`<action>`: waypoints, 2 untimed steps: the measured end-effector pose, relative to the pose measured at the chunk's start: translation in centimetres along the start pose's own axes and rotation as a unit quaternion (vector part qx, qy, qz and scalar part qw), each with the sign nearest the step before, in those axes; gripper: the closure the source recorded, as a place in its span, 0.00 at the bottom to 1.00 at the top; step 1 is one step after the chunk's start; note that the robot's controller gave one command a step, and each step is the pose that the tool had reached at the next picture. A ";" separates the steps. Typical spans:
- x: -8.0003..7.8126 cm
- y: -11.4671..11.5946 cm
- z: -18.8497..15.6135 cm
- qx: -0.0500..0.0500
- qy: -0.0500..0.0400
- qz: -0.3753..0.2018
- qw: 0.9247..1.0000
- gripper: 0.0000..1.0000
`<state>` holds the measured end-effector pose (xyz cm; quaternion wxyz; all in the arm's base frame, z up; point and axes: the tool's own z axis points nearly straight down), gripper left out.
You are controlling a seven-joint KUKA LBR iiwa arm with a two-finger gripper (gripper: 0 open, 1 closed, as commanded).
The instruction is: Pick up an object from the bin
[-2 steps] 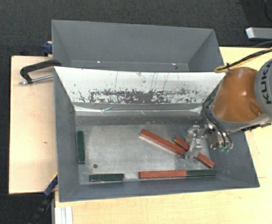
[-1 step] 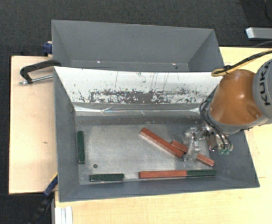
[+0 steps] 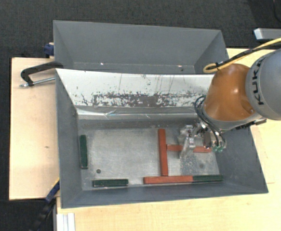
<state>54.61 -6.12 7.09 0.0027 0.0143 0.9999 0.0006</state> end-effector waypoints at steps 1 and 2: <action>0.0 0.0 0.0 0.000 0.000 0.000 1.000 1.00; -0.7 -1.0 -14.0 0.000 -0.001 -0.037 0.999 1.00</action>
Offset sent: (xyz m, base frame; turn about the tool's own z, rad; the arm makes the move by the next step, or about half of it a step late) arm 0.0043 -0.0110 0.1388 -0.0741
